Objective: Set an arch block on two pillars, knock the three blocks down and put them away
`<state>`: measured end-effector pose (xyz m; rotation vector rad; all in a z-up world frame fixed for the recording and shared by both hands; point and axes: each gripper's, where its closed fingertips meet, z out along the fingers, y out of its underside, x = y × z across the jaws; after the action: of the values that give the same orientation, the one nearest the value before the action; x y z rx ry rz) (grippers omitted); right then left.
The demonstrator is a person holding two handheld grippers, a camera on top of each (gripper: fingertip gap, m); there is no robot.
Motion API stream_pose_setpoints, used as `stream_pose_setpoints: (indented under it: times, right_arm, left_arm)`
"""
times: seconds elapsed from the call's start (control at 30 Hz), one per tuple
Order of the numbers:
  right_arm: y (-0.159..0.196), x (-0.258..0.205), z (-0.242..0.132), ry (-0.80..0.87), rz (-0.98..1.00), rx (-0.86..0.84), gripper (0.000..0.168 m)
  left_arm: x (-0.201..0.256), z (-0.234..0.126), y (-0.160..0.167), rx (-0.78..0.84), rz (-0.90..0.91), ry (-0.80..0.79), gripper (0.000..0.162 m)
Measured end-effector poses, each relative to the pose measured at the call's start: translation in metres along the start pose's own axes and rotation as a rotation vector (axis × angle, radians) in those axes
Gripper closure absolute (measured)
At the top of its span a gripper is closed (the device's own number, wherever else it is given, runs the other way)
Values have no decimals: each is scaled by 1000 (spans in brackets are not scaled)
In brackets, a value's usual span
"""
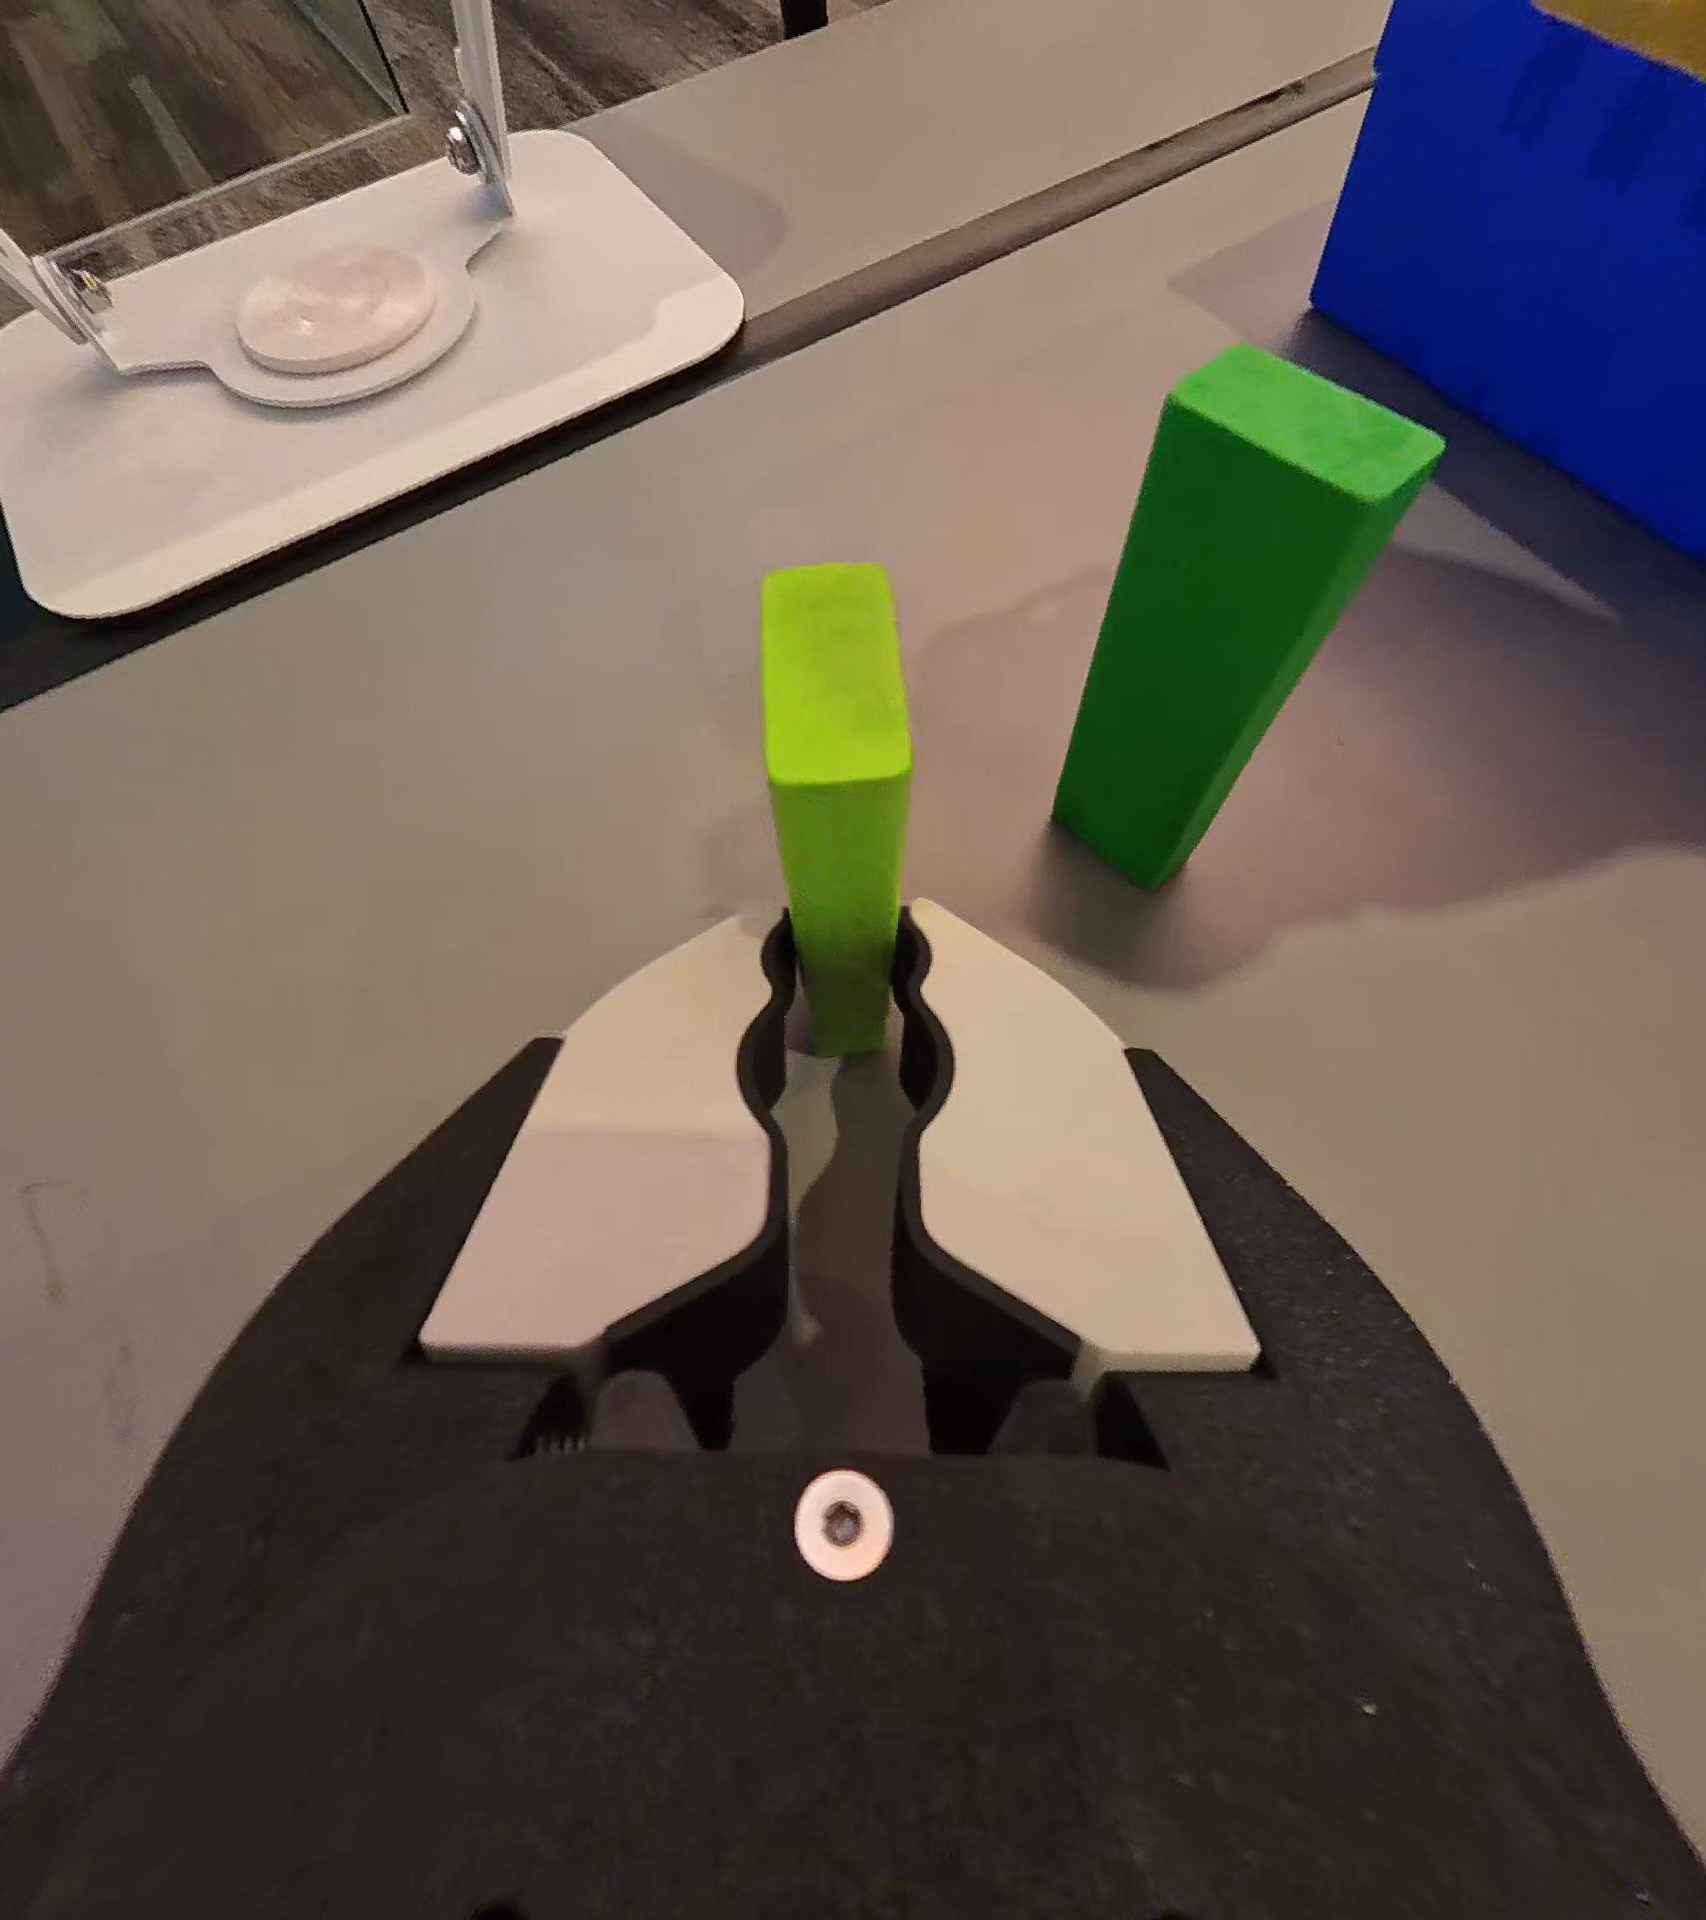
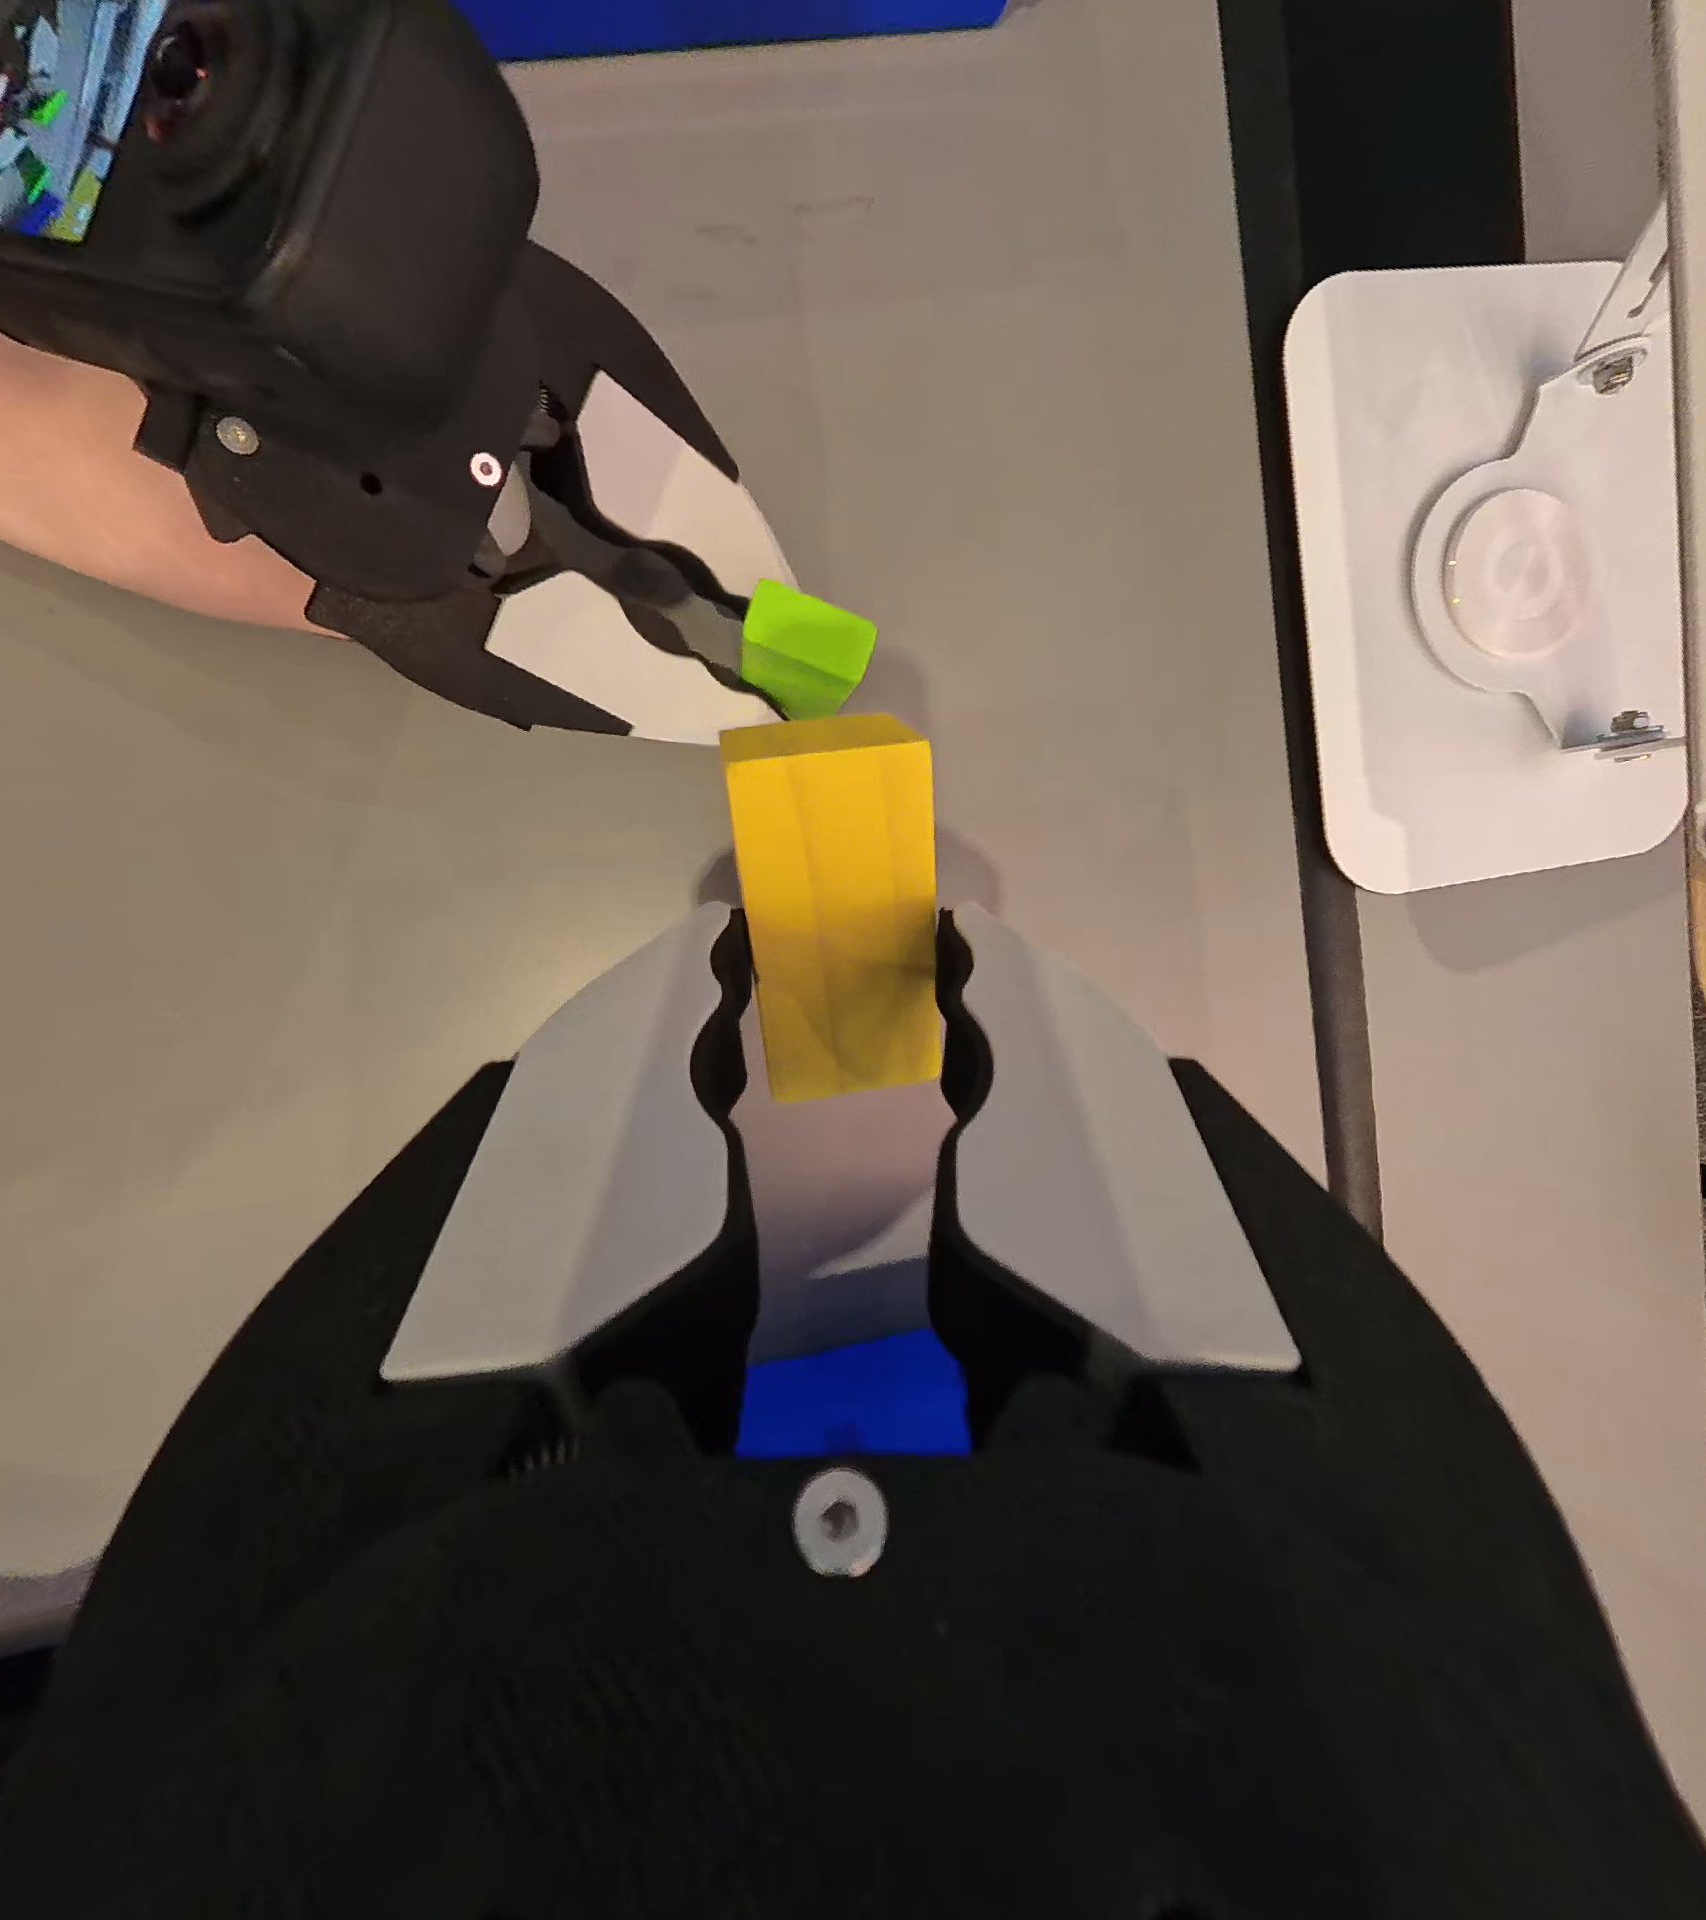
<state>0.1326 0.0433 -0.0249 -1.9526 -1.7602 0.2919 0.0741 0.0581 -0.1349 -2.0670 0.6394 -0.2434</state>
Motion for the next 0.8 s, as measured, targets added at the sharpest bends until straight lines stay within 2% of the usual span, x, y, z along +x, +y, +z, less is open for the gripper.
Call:
stream_pose_setpoints:
  times: [0.2, 0.4, 0.5, 0.6, 0.67, 0.8]
  right_arm:
    - [-1, 4, 5, -17, -2, -30, 133]
    - [0, -1, 18, -25, -70, -98, 133]
    - [0, -2, 24, -27, -109, -139, 133]
    - [1, 0, 28, -26, -131, -183, 133]
    - [0, 0, 30, -32, -139, -194, 133]
    - [-3, 2, 33, -32, -159, -206, 133]
  left_arm:
    - [12, 1, -1, -10, -75, 69, 146]
    - [14, 8, 2, -48, -40, 40, 145]
    - [16, 11, 6, -77, -28, 42, 140]
    - [17, 10, 5, -69, -17, 43, 124]
    - [15, 9, 4, -61, -13, 26, 105]
    - [13, 6, 5, -56, -6, 10, 91]
